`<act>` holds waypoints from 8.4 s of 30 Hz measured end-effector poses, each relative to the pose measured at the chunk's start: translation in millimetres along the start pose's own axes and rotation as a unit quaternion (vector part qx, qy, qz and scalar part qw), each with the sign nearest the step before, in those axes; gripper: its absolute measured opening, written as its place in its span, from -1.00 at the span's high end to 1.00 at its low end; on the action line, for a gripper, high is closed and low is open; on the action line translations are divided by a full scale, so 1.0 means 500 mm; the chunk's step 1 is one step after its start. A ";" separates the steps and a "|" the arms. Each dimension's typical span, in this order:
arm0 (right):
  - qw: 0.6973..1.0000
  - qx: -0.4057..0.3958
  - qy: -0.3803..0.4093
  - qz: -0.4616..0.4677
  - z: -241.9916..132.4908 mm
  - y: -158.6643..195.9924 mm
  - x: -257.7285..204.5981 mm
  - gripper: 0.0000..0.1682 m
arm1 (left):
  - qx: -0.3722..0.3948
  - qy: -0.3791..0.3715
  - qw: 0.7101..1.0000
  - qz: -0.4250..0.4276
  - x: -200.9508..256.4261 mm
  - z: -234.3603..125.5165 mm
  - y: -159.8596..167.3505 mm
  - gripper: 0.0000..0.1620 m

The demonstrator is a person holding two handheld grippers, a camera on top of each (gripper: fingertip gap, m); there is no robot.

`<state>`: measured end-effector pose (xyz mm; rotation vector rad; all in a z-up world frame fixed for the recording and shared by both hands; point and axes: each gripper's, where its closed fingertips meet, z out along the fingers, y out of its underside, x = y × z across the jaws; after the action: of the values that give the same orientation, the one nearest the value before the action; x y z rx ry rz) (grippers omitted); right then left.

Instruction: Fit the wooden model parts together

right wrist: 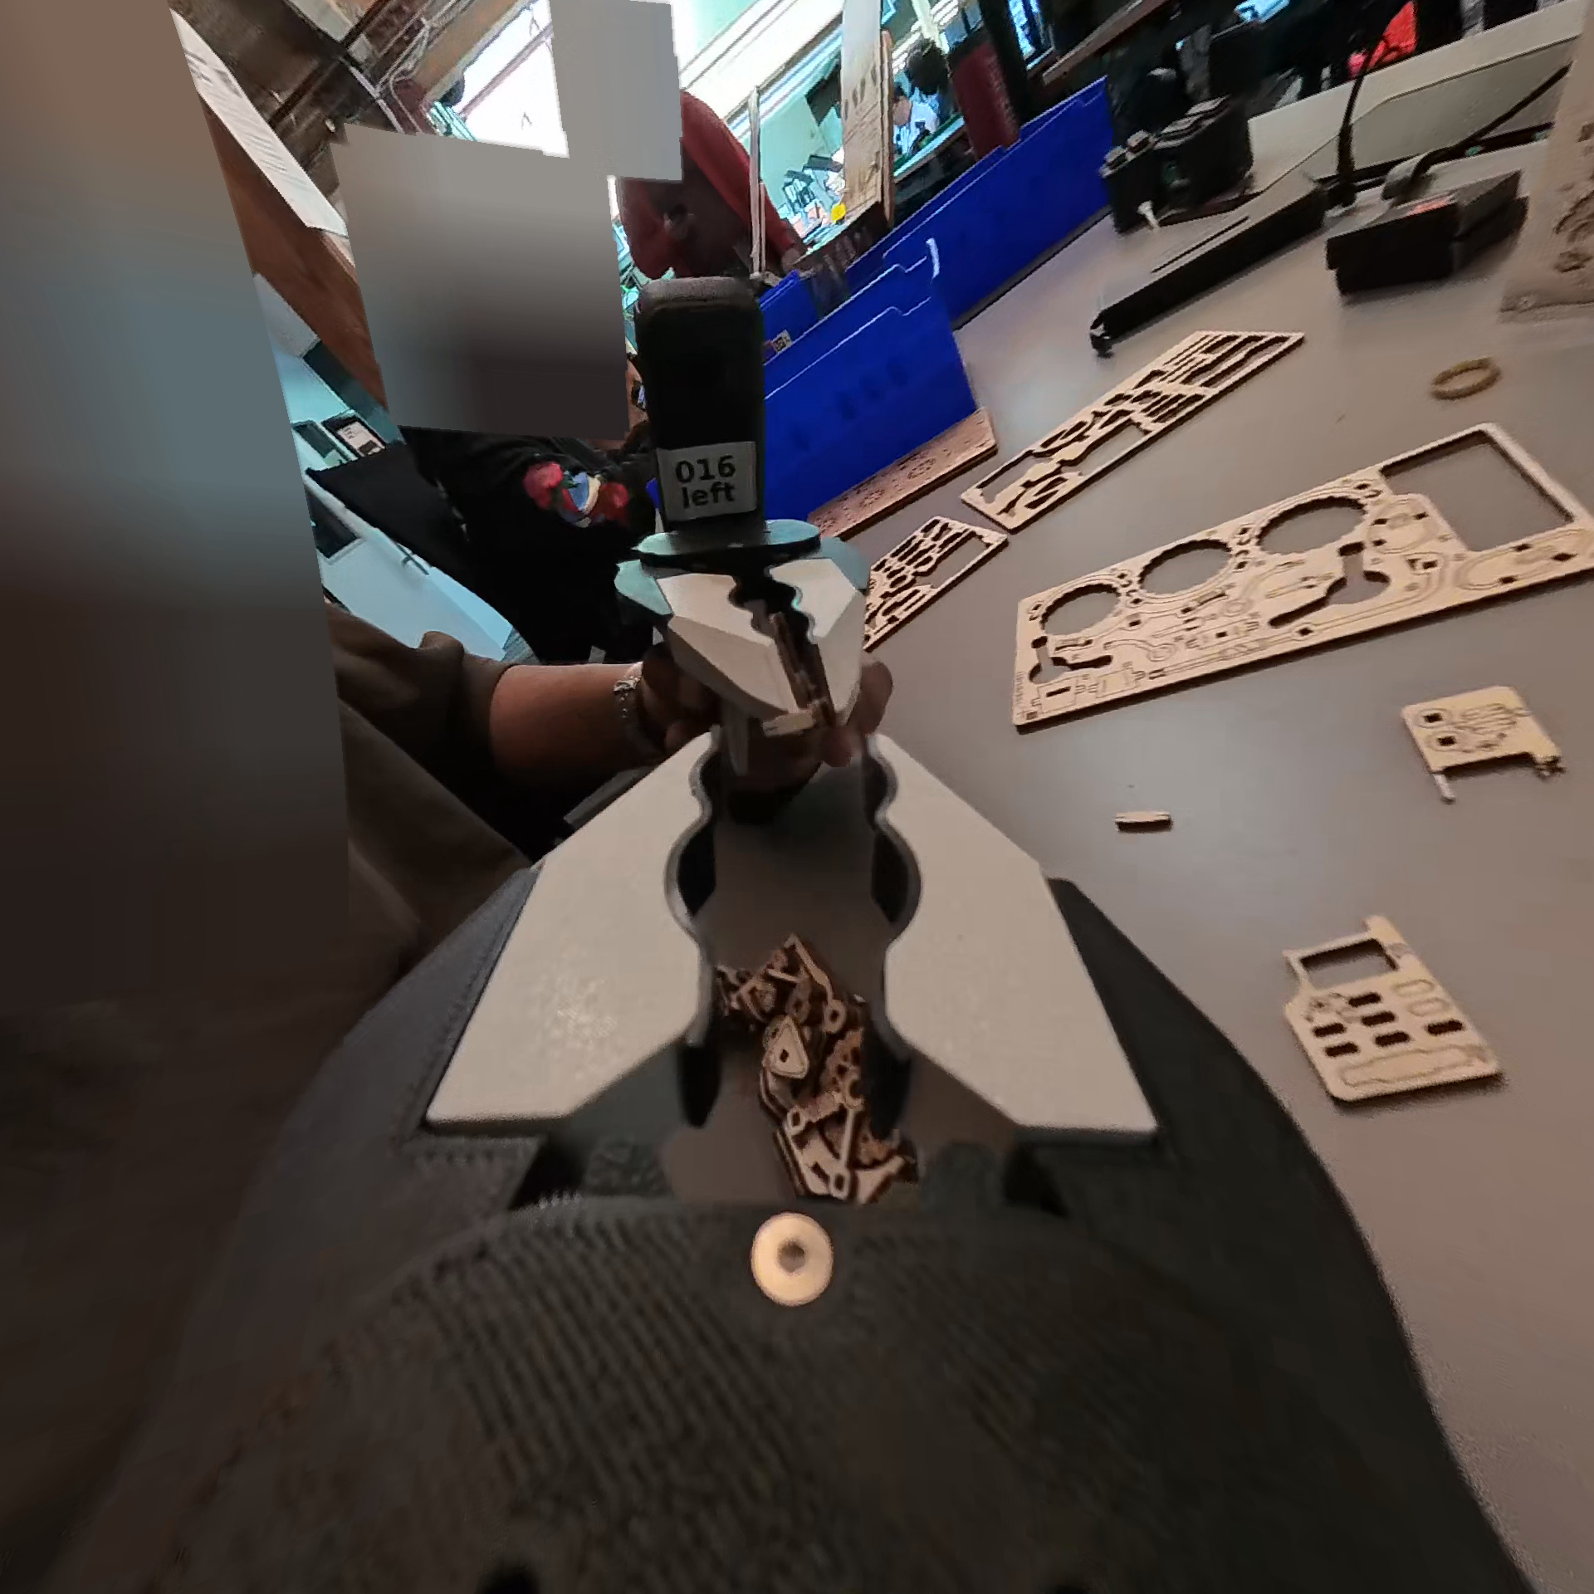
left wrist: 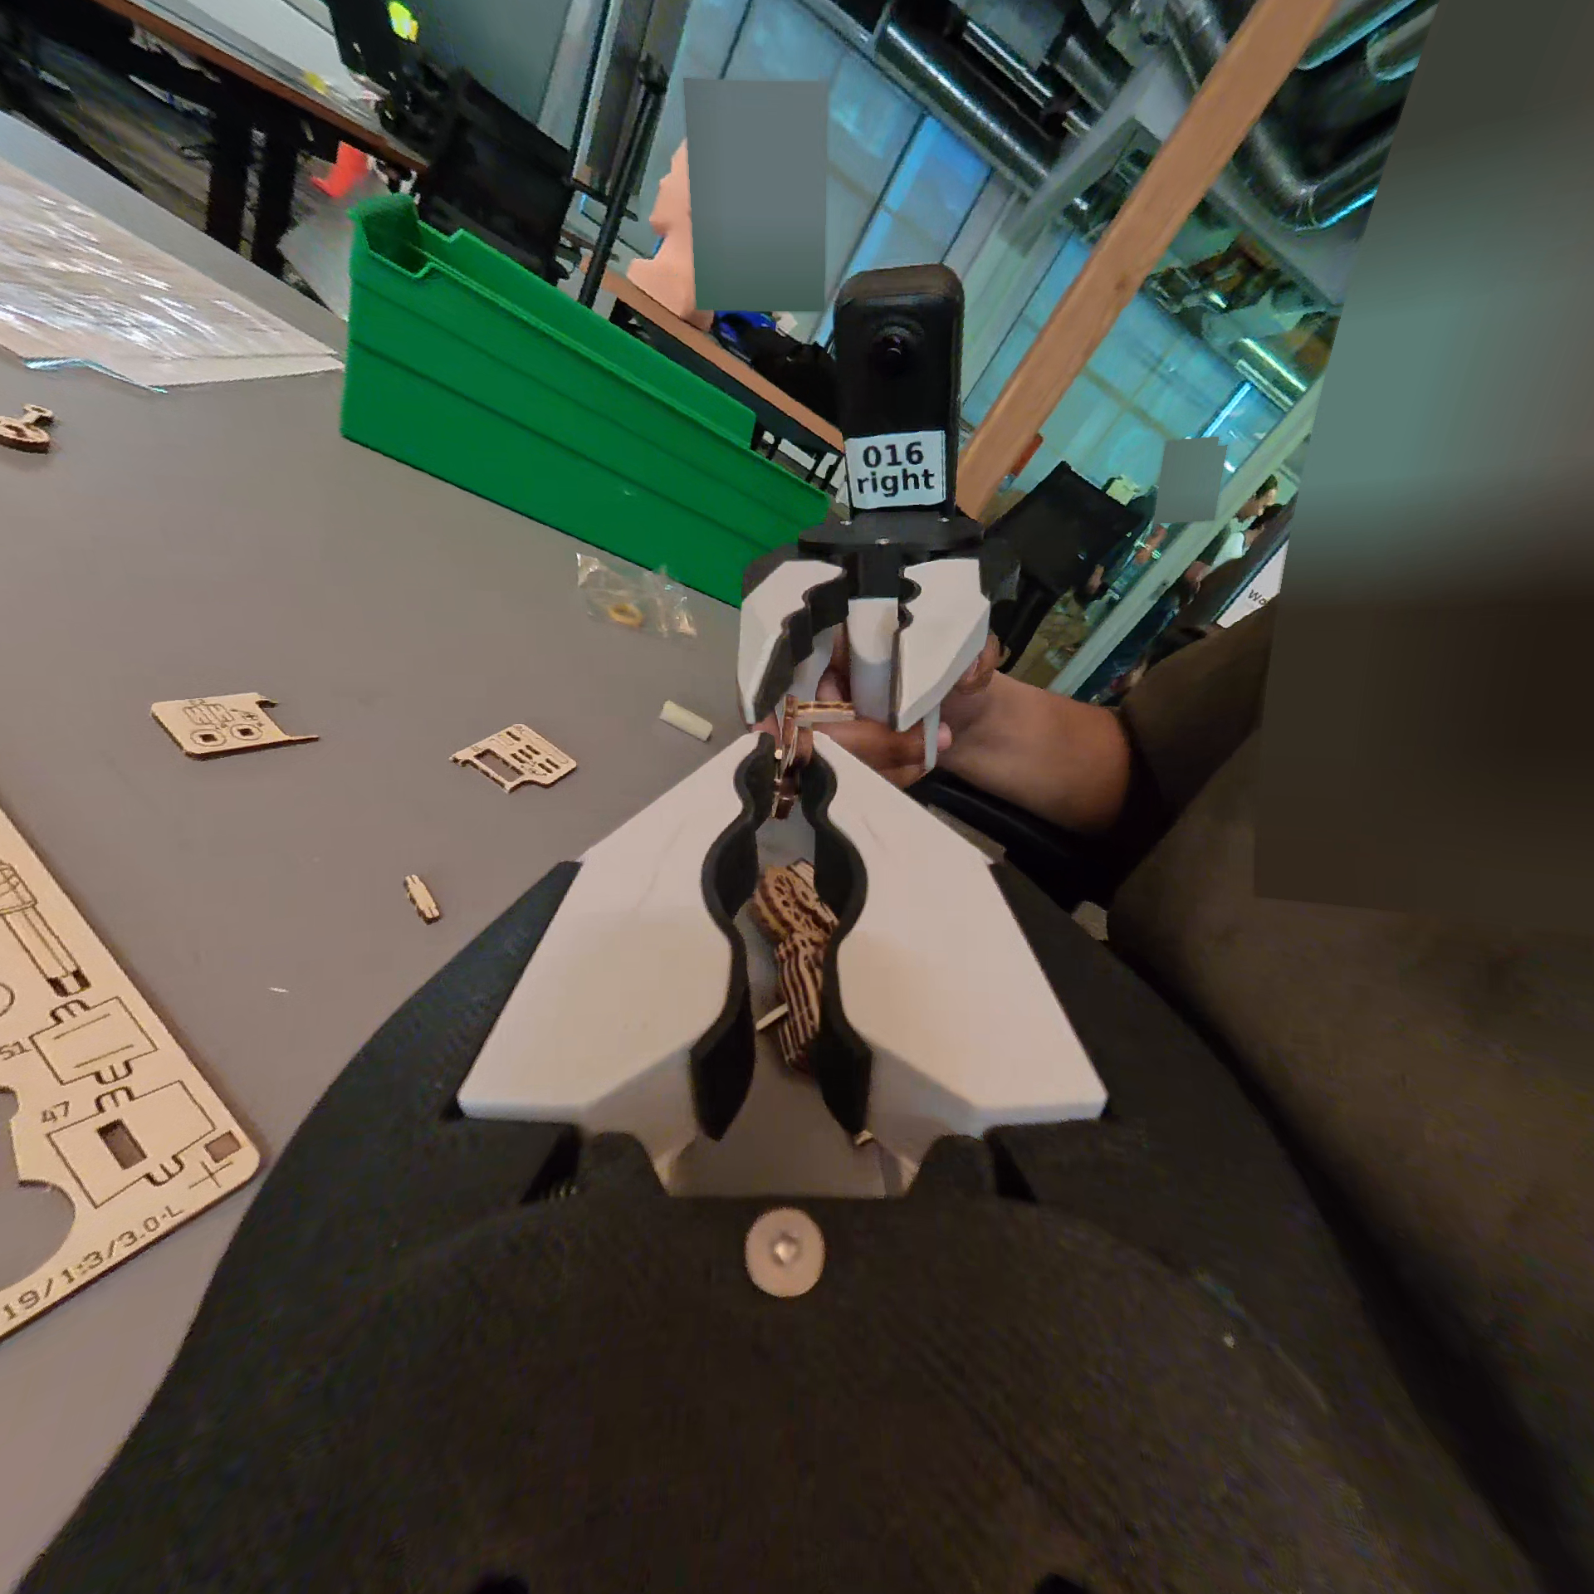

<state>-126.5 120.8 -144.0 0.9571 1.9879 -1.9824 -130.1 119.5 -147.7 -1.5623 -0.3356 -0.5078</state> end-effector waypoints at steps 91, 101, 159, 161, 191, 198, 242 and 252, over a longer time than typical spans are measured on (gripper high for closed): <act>0.957 -0.034 -0.030 -0.288 -0.011 0.035 -0.093 0.82 | -0.043 0.062 0.973 0.218 0.095 0.004 0.035 0.99; 0.958 -0.040 -0.034 -0.283 -0.011 0.034 -0.093 0.82 | -0.042 0.062 0.974 0.212 0.095 0.004 0.035 0.99; 0.949 -0.041 -0.014 -0.311 -0.011 0.033 -0.090 0.84 | -0.037 0.055 0.975 0.213 0.093 0.005 0.032 0.99; 0.950 -0.043 -0.016 -0.310 -0.012 0.033 -0.090 0.84 | -0.037 0.056 0.975 0.213 0.095 0.005 0.032 0.99; 0.949 -0.025 -0.003 -0.315 -0.010 0.029 -0.083 0.84 | -0.040 0.032 0.972 0.231 0.085 0.006 0.029 0.99; 0.950 -0.029 -0.009 -0.311 -0.010 0.032 -0.083 0.83 | -0.043 0.029 0.970 0.239 0.086 0.008 0.032 0.99; 0.964 0.087 0.003 -0.252 -0.026 -0.035 -0.076 0.55 | 0.058 0.057 0.990 0.118 0.079 -0.015 -0.031 0.99; 0.955 0.077 0.001 -0.287 -0.006 -0.014 -0.101 0.61 | 0.045 0.061 0.987 0.143 0.088 -0.006 -0.016 0.99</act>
<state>-90.2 108.4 -110.3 0.4208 2.3339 -2.4483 -96.9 112.7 -118.5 -1.4544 -0.0380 -0.3577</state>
